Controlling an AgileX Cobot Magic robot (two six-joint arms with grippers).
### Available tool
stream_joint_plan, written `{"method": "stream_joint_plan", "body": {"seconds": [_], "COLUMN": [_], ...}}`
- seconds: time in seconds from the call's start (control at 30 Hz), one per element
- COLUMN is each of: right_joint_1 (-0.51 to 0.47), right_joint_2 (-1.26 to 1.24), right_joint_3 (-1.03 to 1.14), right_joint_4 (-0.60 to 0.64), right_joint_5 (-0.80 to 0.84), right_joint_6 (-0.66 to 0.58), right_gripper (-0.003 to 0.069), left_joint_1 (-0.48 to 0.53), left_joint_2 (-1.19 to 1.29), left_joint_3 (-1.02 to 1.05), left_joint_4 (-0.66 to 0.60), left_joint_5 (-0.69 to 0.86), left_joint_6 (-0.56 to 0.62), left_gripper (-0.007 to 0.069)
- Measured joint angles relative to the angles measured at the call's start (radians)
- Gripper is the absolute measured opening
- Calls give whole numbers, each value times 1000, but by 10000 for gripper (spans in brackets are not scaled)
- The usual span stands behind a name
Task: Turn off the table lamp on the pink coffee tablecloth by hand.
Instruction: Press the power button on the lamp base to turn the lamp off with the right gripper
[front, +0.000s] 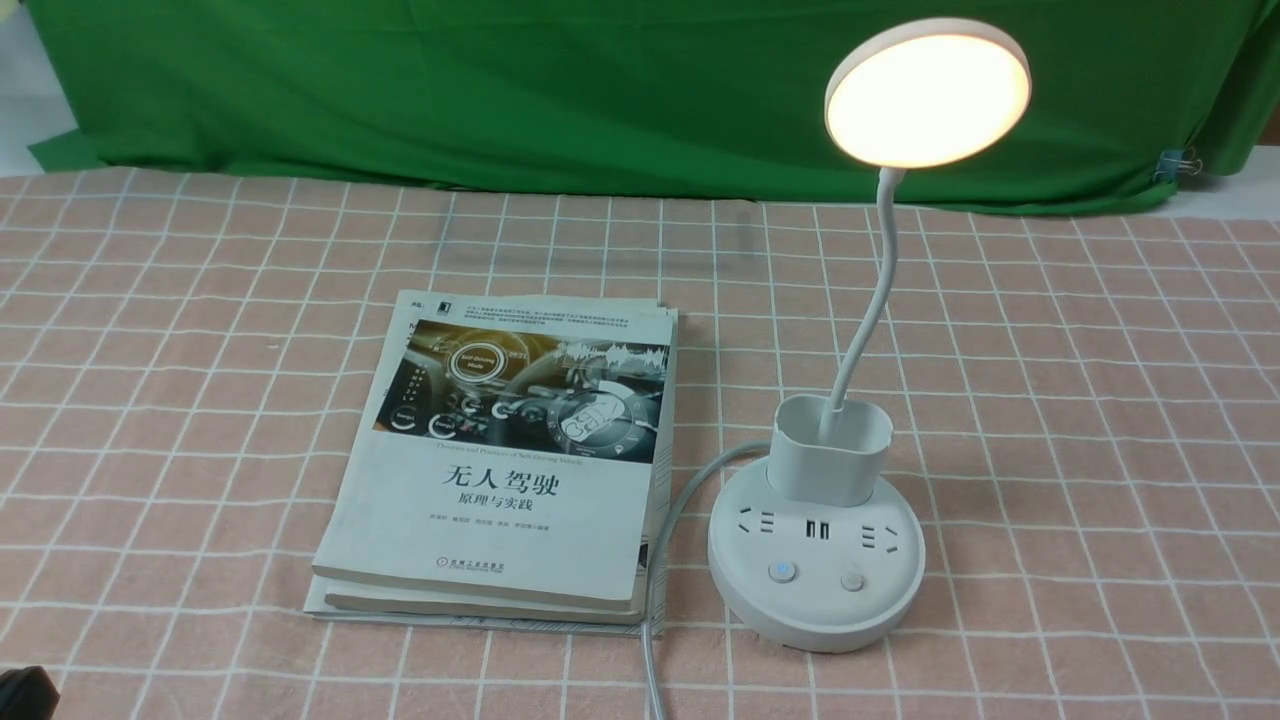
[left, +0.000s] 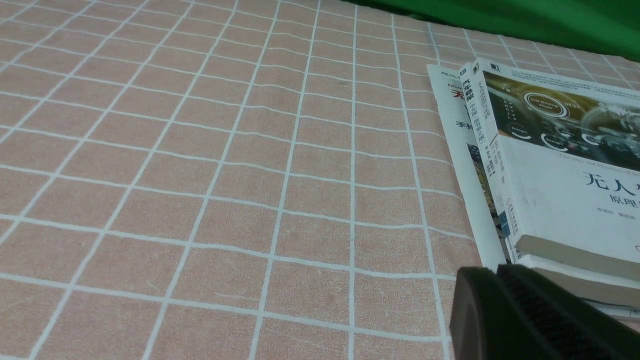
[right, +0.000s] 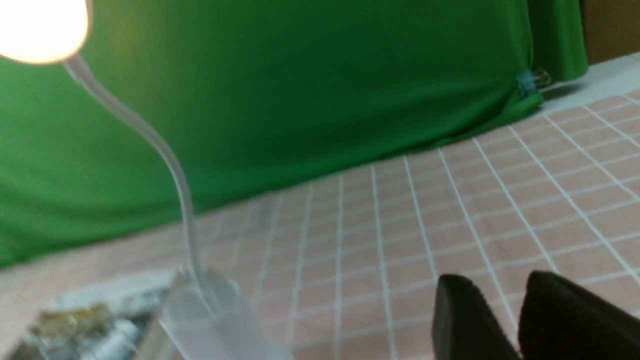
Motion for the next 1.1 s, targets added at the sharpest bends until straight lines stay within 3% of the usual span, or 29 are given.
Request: {"method": "stream_joint_plan", "body": {"seconds": [0.17, 0.23, 0.3, 0.4, 0.7, 0.9, 1.1], "right_joint_1": [0, 3, 31, 104, 355, 462, 526], "right_joint_2": [0, 3, 53, 177, 784, 1149, 1455], "right_joint_3": [0, -6, -78, -237, -796, -942, -1055], "right_joint_4": [0, 0, 0, 0, 0, 0, 23], "right_joint_5": [-80, -31, 140, 329, 929, 995, 940], "right_joint_6": [71, 106, 93, -35, -281, -295, -309], "right_gripper": [237, 218, 169, 111, 43, 43, 43], "left_joint_1": [0, 0, 0, 0, 0, 0, 0], "left_joint_2": [0, 0, 0, 0, 0, 0, 0], "left_joint_3": [0, 0, 0, 0, 0, 0, 0], "left_joint_4": [0, 0, 1, 1, 1, 1, 1], "left_joint_5": [0, 0, 0, 0, 0, 0, 0], "left_joint_6": [0, 0, 0, 0, 0, 0, 0], "left_gripper": [6, 6, 6, 6, 6, 6, 6]}}
